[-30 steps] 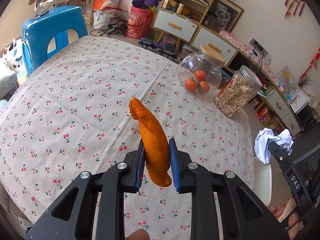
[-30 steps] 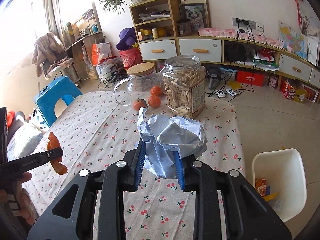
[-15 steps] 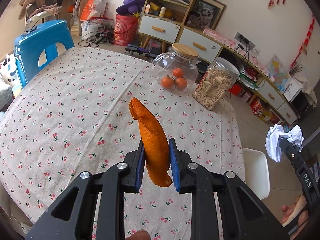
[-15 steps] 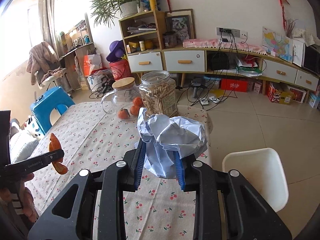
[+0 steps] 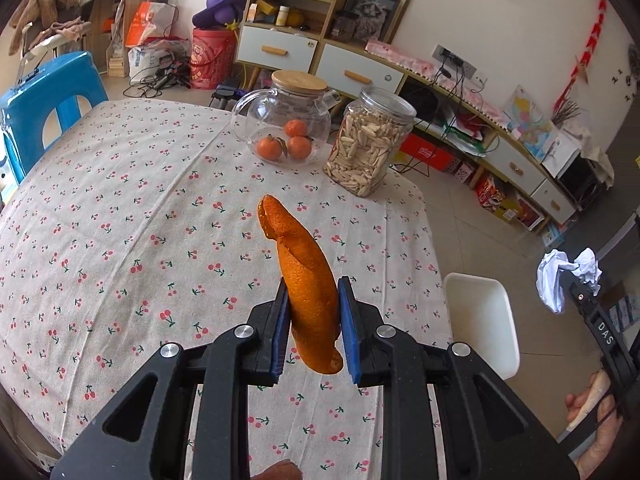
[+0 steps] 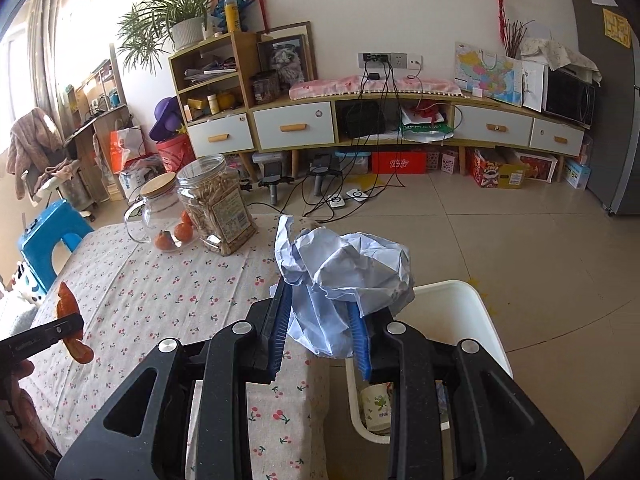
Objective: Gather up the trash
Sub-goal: 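Carry the foil into the bin and open the right tool while the left tool holds the peel, then lower the orange peel into the bin and open the left tool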
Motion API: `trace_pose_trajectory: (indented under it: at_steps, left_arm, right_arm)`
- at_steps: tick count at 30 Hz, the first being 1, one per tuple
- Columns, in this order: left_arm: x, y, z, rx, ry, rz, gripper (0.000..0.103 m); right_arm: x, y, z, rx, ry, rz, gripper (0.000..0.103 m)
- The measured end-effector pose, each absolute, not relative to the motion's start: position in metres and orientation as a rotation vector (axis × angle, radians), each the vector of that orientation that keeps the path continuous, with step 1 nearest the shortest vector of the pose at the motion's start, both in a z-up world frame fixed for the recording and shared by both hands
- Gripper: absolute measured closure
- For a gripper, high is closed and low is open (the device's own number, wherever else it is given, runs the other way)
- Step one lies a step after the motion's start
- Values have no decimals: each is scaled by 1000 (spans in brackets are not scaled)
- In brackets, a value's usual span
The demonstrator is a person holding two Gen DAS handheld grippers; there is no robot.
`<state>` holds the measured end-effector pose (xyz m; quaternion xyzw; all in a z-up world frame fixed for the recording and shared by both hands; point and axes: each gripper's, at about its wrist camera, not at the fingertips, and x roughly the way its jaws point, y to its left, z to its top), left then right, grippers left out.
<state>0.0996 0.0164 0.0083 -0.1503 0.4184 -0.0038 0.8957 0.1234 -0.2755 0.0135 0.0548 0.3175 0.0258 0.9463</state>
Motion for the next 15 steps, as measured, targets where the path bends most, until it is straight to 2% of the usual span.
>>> trace_pose_trajectory:
  at_steps: [6, 7, 8, 9, 10, 14, 15]
  left_arm:
    - [104, -24, 13, -285, 872, -78, 80]
    - [105, -31, 14, -278, 874, -90, 80]
    - [106, -38, 14, -271, 876, -103, 80]
    - [107, -46, 14, -263, 878, -115, 80]
    - [107, -54, 13, -257, 880, -125, 80]
    - [111, -84, 7, -268, 899, -174, 80]
    - [112, -92, 5, -276, 906, -186, 80]
  right_arm:
    - [141, -315, -7, 156, 711, -50, 75]
    - [143, -320, -10, 164, 719, -66, 72]
    - [144, -324, -12, 170, 723, -81, 67]
    - [144, -328, -14, 172, 724, -102, 53]
    - [143, -331, -14, 169, 721, -123, 45]
    - [134, -341, -13, 153, 709, -190, 38]
    - [131, -345, -12, 152, 706, -210, 32]
